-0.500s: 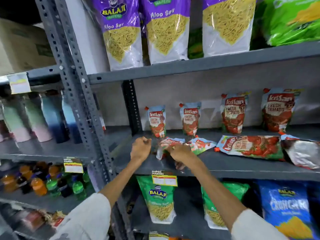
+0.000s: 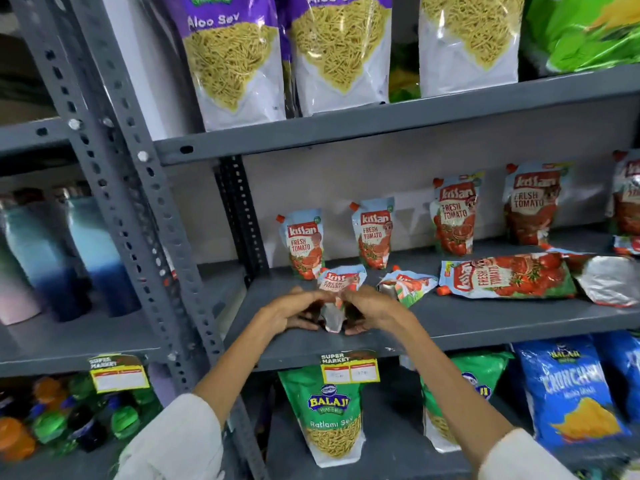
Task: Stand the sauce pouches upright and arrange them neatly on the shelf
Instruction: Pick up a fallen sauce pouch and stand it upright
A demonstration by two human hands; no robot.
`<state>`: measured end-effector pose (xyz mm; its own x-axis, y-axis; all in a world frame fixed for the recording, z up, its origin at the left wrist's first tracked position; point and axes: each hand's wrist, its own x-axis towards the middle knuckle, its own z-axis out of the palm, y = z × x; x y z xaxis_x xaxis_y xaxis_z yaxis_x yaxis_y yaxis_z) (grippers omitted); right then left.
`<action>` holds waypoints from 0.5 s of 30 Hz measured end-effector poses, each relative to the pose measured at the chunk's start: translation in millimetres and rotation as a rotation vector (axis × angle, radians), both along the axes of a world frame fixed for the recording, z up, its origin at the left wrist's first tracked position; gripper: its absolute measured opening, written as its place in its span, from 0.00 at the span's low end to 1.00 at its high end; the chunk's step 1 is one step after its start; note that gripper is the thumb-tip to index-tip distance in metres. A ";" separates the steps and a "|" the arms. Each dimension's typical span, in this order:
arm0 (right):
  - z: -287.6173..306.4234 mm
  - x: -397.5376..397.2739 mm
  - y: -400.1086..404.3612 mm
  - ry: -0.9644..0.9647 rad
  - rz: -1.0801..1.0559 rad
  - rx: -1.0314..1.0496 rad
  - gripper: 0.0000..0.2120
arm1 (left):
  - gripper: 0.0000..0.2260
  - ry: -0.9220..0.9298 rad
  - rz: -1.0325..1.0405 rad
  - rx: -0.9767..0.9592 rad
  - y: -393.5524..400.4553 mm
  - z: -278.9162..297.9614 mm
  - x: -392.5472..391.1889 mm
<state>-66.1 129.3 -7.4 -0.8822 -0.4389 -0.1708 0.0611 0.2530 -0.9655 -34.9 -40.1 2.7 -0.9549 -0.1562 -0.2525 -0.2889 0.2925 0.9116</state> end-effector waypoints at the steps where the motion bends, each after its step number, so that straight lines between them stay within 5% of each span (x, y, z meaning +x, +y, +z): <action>1: 0.5 3.5 1.4 0.024 0.010 -0.049 0.09 | 0.23 0.049 -0.015 0.061 -1.9 -2.4 5.3; 4: 5.7 15.0 -1.9 0.172 0.030 -0.132 0.11 | 0.11 0.246 0.018 0.110 -6.8 -4.9 20.3; 10: 28.9 18.0 -53.0 0.501 0.034 -0.268 0.25 | 0.17 0.701 0.126 -0.053 -33.5 11.5 32.1; 15: -2.4 12.7 -86.1 0.641 0.155 -0.098 0.34 | 0.27 0.656 0.195 -0.212 -53.8 -23.6 39.6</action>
